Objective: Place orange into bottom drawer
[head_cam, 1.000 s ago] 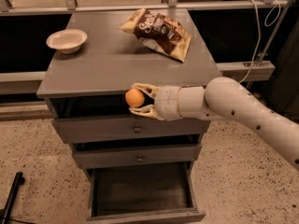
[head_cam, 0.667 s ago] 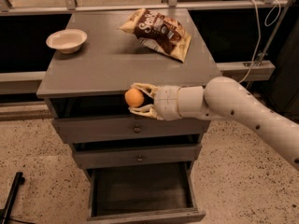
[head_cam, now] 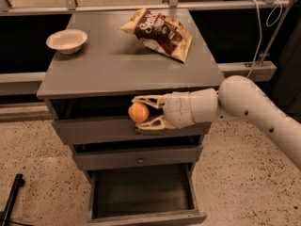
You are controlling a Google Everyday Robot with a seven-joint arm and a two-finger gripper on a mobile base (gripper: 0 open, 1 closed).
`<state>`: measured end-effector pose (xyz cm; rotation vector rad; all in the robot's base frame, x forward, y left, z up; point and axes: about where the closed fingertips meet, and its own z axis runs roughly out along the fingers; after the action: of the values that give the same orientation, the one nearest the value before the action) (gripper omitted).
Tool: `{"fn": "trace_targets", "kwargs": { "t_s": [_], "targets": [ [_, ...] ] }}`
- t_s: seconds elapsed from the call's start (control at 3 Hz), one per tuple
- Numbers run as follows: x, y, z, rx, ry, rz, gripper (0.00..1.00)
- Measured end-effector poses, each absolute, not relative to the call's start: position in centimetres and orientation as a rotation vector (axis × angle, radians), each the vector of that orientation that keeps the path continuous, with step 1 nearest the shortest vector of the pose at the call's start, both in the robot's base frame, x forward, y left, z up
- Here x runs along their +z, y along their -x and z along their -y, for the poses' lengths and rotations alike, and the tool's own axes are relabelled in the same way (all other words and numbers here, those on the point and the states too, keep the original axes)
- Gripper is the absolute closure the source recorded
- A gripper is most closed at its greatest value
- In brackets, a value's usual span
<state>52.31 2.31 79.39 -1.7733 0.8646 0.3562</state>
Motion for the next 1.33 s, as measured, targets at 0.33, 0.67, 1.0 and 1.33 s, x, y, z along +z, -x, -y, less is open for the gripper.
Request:
{"fn": "trace_targets", "kwargs": {
  "t_s": [0.33,0.67,1.0,1.33],
  "targets": [
    [77.7,-50.1,1.0,0.322,1.871,-0.808,1.00],
    [76.9,-50.4,1.2,0.330,1.862,-0.822,1.00],
    [72.0,-51.9,2.5,0.377,1.806,-0.912,1.00],
    [60.0,-50.7,7.6,0.459,1.667,-1.090,1.00]
  ]
}}
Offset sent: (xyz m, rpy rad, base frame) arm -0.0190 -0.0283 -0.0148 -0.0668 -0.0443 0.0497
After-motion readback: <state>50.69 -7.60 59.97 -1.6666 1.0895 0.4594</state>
